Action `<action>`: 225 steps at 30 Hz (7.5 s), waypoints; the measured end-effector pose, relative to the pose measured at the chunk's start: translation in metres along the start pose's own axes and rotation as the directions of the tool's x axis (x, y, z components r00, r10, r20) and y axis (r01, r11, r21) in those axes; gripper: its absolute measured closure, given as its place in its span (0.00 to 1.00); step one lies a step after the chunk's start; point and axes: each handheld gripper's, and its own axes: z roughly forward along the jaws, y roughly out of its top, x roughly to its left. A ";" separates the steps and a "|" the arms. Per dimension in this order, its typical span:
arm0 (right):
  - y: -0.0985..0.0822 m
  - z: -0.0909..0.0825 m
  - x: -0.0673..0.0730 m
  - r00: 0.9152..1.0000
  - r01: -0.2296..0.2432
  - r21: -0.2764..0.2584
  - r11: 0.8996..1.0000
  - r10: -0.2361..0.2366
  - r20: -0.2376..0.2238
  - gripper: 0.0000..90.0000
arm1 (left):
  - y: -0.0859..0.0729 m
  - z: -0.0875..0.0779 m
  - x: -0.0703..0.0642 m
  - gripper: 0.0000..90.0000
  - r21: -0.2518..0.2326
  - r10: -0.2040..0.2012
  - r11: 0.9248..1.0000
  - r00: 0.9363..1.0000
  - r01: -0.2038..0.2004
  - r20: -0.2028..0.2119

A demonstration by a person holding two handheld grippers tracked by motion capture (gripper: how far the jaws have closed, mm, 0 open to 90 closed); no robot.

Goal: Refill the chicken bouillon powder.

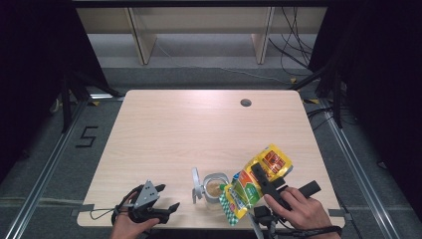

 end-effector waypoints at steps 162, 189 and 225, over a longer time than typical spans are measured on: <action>-0.010 0.001 0.004 0.998 -0.058 -0.002 0.998 0.058 -0.019 0.56 | 0.000 0.001 0.003 0.25 0.007 0.036 0.999 0.999 -0.036 -0.019; -0.009 0.000 0.011 0.989 -0.146 -0.015 0.989 0.146 -0.020 0.56 | 0.000 -0.001 0.004 0.25 0.014 0.042 0.999 0.999 -0.042 -0.012; -0.010 -0.002 0.007 0.997 -0.080 0.003 0.997 0.080 -0.020 0.56 | 0.001 -0.001 0.004 0.25 0.021 0.043 0.999 0.999 -0.042 -0.010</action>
